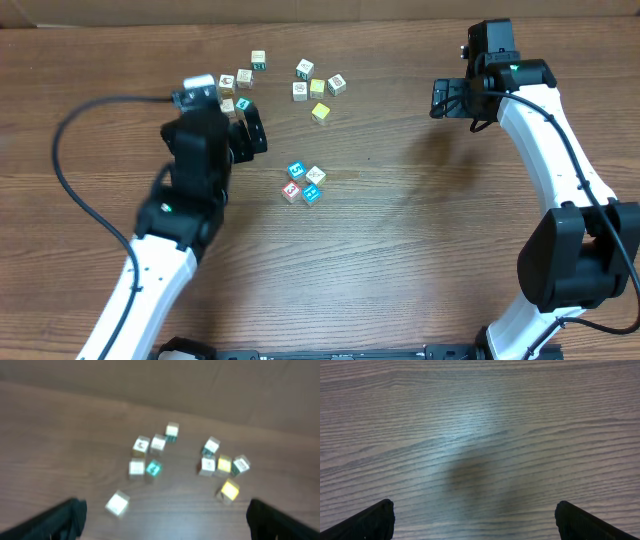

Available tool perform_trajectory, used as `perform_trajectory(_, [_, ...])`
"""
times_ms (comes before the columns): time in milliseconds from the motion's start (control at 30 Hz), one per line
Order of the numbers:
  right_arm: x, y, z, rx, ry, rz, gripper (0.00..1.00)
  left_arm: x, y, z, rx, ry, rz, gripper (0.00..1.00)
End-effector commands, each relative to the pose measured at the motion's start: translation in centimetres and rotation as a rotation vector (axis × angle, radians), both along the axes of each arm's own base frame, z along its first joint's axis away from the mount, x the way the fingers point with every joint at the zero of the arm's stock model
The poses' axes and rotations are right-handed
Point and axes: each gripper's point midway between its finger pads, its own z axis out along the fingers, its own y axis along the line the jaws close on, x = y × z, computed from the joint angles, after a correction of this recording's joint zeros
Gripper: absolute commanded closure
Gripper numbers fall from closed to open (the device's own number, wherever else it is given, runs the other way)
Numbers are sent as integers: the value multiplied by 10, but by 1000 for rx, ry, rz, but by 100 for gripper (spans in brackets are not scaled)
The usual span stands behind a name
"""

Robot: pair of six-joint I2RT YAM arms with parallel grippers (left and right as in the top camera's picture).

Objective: Form a circle

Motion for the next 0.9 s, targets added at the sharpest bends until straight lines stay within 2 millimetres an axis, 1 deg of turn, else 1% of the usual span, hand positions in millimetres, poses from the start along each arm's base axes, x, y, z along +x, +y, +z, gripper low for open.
perform_trajectory(0, [3, 1, 10, 4, -28, -1, 0, -5, -4, -12, -42, -109, -38, 1])
perform_trajectory(67, [3, 1, 10, 4, -28, -1, 0, -6, -5, -12, -71, -191, -51, 1])
perform_trajectory(133, [3, 1, 10, 4, -28, -1, 0, -10, -6, -19, -101, -229, -69, 0])
perform_trajectory(200, [3, 1, 10, 4, -28, -1, 0, -17, -2, -36, -146, -215, -62, 0])
perform_trajectory(333, [3, 1, 10, 4, -28, -1, 0, -35, 12, -80, -229, -140, 1, 0])
perform_trajectory(400, [3, 1, 10, 4, -28, -1, 0, -44, 21, -96, -252, -124, 32, 0])
perform_trajectory(567, [3, 1, 10, 4, -28, -1, 0, -66, 37, -125, -264, -107, 78, 1])
perform_trajectory(700, [3, 1, 10, 4, -28, -1, 0, -82, 47, -141, -262, -94, 107, 1])
perform_trajectory(867, [3, 1, 10, 4, -28, -1, 0, -97, 60, -150, -263, -113, 139, 0])
